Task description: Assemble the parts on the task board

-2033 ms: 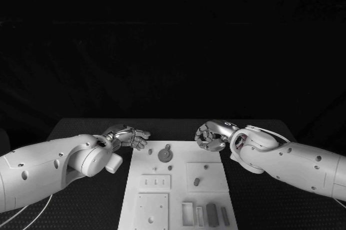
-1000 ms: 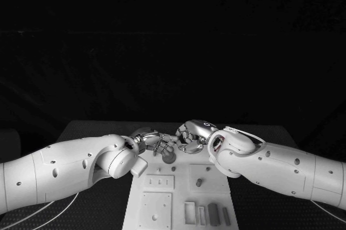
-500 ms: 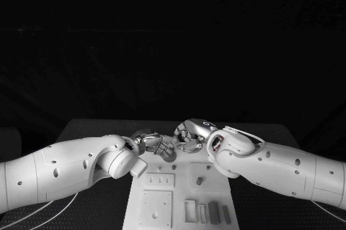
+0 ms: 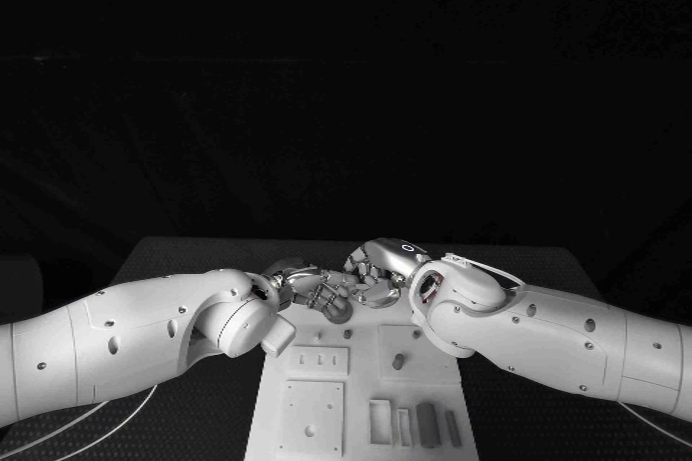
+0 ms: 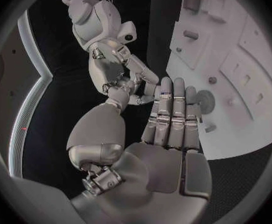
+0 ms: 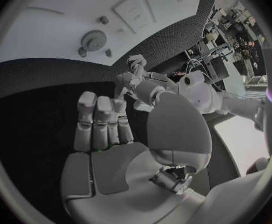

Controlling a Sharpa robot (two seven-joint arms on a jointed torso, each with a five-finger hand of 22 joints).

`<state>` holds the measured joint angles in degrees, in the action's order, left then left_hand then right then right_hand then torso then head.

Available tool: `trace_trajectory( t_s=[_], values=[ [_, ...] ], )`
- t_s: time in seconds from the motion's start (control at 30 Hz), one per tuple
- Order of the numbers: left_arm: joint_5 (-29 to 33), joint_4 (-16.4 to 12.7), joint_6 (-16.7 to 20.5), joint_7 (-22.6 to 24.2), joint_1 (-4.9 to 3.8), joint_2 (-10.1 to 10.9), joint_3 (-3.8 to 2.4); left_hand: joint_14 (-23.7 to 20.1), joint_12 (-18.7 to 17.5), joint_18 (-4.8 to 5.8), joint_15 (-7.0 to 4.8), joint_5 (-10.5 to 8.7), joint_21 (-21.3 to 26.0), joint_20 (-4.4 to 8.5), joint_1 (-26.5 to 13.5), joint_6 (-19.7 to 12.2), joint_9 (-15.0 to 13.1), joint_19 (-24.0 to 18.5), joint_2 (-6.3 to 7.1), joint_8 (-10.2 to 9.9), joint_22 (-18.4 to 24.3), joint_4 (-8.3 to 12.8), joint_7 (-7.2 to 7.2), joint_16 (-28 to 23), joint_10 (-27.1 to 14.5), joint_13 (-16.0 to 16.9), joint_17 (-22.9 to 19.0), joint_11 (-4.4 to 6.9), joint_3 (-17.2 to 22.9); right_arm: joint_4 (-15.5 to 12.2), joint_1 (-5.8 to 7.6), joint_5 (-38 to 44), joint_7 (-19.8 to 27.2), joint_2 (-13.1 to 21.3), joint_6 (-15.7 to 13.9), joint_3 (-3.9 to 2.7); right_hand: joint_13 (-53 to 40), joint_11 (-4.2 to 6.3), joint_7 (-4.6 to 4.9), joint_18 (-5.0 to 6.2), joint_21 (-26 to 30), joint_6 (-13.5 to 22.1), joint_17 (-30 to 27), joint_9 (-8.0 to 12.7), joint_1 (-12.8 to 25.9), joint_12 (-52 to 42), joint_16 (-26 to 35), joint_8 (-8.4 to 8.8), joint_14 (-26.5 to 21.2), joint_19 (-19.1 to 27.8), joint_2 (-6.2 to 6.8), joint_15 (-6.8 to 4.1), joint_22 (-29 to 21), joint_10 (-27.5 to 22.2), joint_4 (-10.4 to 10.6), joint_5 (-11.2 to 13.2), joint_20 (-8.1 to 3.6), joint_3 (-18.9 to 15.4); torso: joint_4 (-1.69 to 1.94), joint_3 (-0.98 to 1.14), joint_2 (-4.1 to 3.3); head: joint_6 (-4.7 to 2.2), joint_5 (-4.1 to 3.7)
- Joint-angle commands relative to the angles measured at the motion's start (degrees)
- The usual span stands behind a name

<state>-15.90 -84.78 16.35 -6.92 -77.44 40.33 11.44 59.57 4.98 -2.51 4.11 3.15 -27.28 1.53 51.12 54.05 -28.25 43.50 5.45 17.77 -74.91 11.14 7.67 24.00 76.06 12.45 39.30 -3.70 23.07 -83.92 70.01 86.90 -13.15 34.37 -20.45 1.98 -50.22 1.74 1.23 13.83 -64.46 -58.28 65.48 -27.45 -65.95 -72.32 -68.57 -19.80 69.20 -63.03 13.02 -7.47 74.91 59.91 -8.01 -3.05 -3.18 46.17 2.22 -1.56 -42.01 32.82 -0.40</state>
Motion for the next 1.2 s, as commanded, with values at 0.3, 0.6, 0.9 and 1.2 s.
trace_trajectory(
  t_s=[0.3, 0.6, 0.9, 1.2],
  values=[
    [0.3, 0.0, -1.5, 0.6, -0.01, -0.4, 0.09, -0.4, -0.5, -0.34, -0.11, -0.31, -0.1, 0.16, 0.0, 0.2, 0.2, -0.4, -1.04, -0.4, -0.9, -0.5, -0.02, 0.2, 0.1, 0.1, 0.2, -0.09, 0.3, -0.5, -0.29, 0.3, 0.3, -0.4, 0.5, 0.03, 0.0, 0.02, 3.26, 1.17, -0.2, -3.7, 0.0, -0.8, 0.3, -0.3, -0.3, -0.76, 0.3, -0.5, 0.19, -0.18, 0.8, 0.2, 0.1, 0.2, -0.13, 0.4, 0.09, -0.04, -0.07, 0.03, -0.01],
    [0.3, 0.1, -1.6, 0.4, 0.01, -0.5, 0.17, -0.4, -0.5, -0.31, -0.09, -0.31, -0.1, 0.12, 0.3, 0.3, 0.2, -0.4, -1.24, -0.4, -0.9, -0.3, -0.01, 0.2, 0.1, 0.2, 0.2, -0.11, 0.4, -1.1, -0.48, 0.2, 0.5, -0.5, 0.5, 0.03, 0.0, 0.03, 3.25, 1.17, -0.2, -3.7, 0.0, -0.8, 0.3, -0.3, -0.3, -0.76, 0.4, -0.5, 0.18, -0.19, 0.8, 0.3, 0.1, 0.2, -0.15, 0.5, -0.03, 0.09, -0.1, 0.1, 0.03],
    [0.3, 0.4, -1.4, 0.6, 0.03, -0.6, 0.18, -0.4, -0.5, -0.32, -0.12, -0.25, -0.2, 0.14, 0.6, 0.4, 0.2, -0.4, -1.98, -0.4, -0.9, -0.4, -0.05, 0.3, 0.2, 0.2, 0.3, -0.06, 0.7, -1.1, -0.72, -0.1, 0.5, -0.7, 0.7, 0.04, 0.0, 0.05, 3.24, 1.17, -0.3, -3.8, 0.0, -0.8, 0.3, -0.3, -0.3, -0.77, 0.4, -0.5, 0.18, -0.2, 0.8, 0.3, 0.1, 0.2, -0.16, 0.5, 0.02, 0.1, -0.16, 0.32, 0.07],
    [0.3, 0.2, -1.8, 0.7, 0.06, -0.6, 0.21, 0.0, -0.3, -0.18, -0.25, 0.06, -0.2, 0.2, 1.8, 1.3, 0.1, -0.4, -3.84, -0.1, -0.9, -0.1, -0.41, 0.4, 0.7, 0.5, 0.5, 0.24, 1.3, -0.4, -0.83, -0.1, 0.4, -1.0, 1.1, 0.06, 0.0, 0.05, 3.23, 1.17, -0.3, -3.8, 0.0, -0.8, 0.3, -0.3, -0.3, -0.78, 0.4, -0.5, 0.17, -0.2, 0.8, 0.3, 0.1, 0.2, -0.17, 0.6, 0.0, 0.08, -0.13, 0.57, -0.01]
  ],
)
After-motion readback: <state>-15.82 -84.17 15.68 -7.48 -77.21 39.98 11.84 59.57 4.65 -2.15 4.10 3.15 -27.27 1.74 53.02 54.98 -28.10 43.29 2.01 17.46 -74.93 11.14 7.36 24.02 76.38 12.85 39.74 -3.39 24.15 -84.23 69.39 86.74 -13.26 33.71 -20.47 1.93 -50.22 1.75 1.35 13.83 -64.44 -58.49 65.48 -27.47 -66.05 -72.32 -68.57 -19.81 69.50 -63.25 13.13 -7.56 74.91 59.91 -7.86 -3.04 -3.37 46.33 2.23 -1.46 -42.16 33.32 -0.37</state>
